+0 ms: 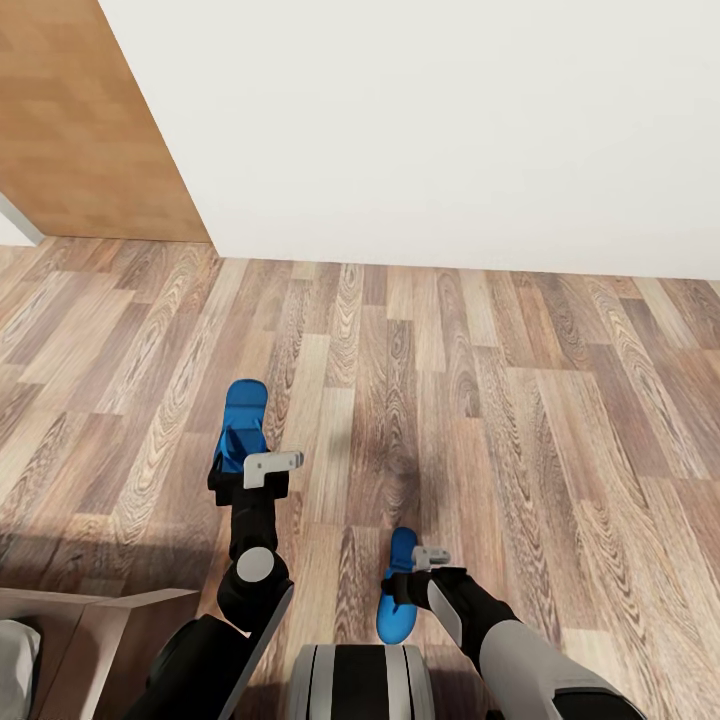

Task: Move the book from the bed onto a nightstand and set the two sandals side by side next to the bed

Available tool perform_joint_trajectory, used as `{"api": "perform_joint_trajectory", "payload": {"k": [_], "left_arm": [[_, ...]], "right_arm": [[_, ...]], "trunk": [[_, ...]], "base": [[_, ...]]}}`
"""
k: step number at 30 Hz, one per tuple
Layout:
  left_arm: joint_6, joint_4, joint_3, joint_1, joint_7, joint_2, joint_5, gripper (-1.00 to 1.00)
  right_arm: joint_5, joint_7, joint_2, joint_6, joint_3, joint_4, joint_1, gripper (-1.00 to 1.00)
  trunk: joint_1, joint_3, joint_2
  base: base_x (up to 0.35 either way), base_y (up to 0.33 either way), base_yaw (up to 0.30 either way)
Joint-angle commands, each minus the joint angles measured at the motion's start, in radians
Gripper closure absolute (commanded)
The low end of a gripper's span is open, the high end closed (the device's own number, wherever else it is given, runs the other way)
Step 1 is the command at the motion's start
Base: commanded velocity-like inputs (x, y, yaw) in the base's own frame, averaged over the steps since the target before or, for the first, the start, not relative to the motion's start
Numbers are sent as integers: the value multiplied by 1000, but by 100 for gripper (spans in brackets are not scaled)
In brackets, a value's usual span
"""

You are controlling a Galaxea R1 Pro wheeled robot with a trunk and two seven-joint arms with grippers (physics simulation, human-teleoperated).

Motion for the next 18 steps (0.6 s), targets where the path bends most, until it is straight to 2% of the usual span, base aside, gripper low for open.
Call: {"api": "perform_joint_trajectory", "payload": {"k": [1,9,18], "left_arm": [[9,-1,-1,-1,3,0,-7,100],[9,0,-1,-1,2,0,-7,100],[9,0,-1,-1,3,0,-7,100]], "right_arm": [[-1,2,0,6,-4,-2,0,-100],[-1,7,0,5,-4,0,0,-100],[-1,8,0,5,-3,0,0,-100]], "trunk": [[0,-1,0],[3,-31,-2],[3,-31,-2]], "base": [[0,0,0],[0,0,0],[0,0,0]]}}
